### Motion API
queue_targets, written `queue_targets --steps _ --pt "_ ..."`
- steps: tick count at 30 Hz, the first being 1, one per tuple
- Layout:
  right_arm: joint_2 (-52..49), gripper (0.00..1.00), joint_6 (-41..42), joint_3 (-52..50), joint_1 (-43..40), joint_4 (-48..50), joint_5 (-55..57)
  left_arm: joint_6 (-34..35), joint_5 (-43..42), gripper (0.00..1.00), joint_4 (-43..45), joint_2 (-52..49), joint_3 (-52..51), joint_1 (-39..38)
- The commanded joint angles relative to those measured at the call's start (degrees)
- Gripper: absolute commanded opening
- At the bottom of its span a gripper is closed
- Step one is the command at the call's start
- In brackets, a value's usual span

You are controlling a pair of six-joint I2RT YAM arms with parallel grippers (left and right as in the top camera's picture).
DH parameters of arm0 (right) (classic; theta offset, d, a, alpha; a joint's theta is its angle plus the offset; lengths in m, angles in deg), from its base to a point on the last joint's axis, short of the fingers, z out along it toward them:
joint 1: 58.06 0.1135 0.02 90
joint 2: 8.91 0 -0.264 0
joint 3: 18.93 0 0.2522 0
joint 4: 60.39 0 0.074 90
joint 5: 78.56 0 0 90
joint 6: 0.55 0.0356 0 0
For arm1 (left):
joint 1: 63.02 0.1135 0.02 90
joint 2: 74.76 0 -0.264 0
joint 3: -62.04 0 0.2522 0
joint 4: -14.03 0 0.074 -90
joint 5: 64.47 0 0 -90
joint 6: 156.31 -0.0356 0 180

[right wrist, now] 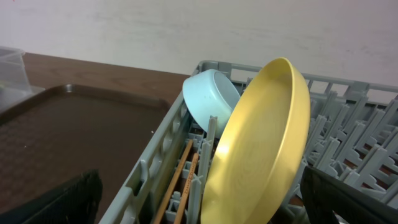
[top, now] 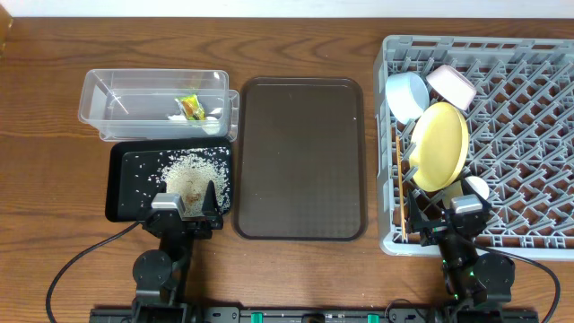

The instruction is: Sort waste into correct bins and load items into the dishwasher rack

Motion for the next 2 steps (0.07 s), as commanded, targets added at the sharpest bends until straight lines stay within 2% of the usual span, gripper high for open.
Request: queue_targets --steps 1,2 --pt "0.3 0.99 -0.8 -0.2 0.1 0.0 -0.4 0.5 0.0 0.96 -2.5 0.4 -0.6 0.3" --pt "0.3 0.99 -0.8 -0.2 0.1 0.0 -0.4 0.5 0.0 0.96 -2.6 0.4 -0.6 0.3"
